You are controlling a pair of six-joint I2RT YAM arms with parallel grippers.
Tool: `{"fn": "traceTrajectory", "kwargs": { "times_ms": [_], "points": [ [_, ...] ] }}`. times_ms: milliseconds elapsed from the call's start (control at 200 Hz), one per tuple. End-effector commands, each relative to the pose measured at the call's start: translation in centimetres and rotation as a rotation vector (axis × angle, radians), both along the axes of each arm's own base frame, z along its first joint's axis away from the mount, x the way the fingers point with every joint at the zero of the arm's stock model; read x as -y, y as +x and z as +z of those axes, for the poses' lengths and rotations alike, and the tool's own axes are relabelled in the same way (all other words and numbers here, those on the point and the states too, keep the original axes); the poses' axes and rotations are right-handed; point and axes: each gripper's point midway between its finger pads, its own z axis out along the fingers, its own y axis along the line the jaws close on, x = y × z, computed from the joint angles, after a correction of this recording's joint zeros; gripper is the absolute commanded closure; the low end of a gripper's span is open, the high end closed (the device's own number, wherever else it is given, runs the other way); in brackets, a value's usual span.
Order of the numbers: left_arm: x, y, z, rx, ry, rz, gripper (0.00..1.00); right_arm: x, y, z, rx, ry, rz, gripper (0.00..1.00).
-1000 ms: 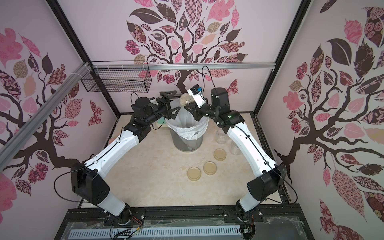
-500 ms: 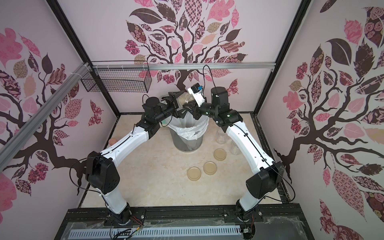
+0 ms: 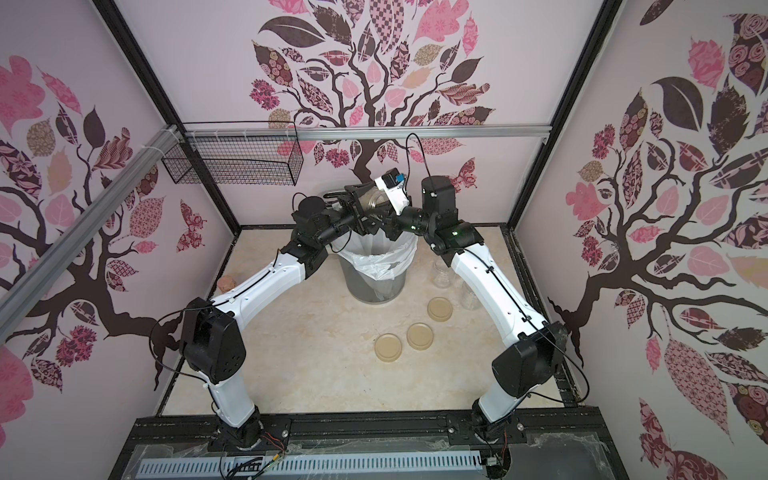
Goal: Empty moldy rice from jars
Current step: Pour the moldy rice from the jar into the trash bin.
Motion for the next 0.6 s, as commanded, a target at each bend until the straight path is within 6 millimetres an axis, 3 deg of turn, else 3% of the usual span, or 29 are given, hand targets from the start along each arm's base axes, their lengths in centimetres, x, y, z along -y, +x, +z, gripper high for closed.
{"fn": "traceTrajectory", "kwargs": {
  "times_ms": [0,245,325,435,595],
  "points": [
    [0.0,-0.3,2.2,0.077,-0.044,0.0,0.16,0.5,-1.9,4.6,0.143,0.067,0.029,1.0],
    [-0.4,0.0,1.7,0.082,-0.039,0.025,0.25,0.6,-1.6,4.3,0.128,0.073,0.012,0.99],
    [-0.4,0.0,1.7,0.084,-0.038,0.032,0.25,0.7,-1.4,4.2,0.128,0.075,-0.004,0.83],
    [-0.8,0.3,1.8,0.087,-0.042,0.05,0.27,1.1,-1.4,4.1,0.128,0.081,-0.023,0.51],
    [-1.5,0.9,1.8,0.093,-0.023,0.078,0.28,1.6,-1.9,4.3,0.133,0.081,-0.041,0.16]
  ]
}}
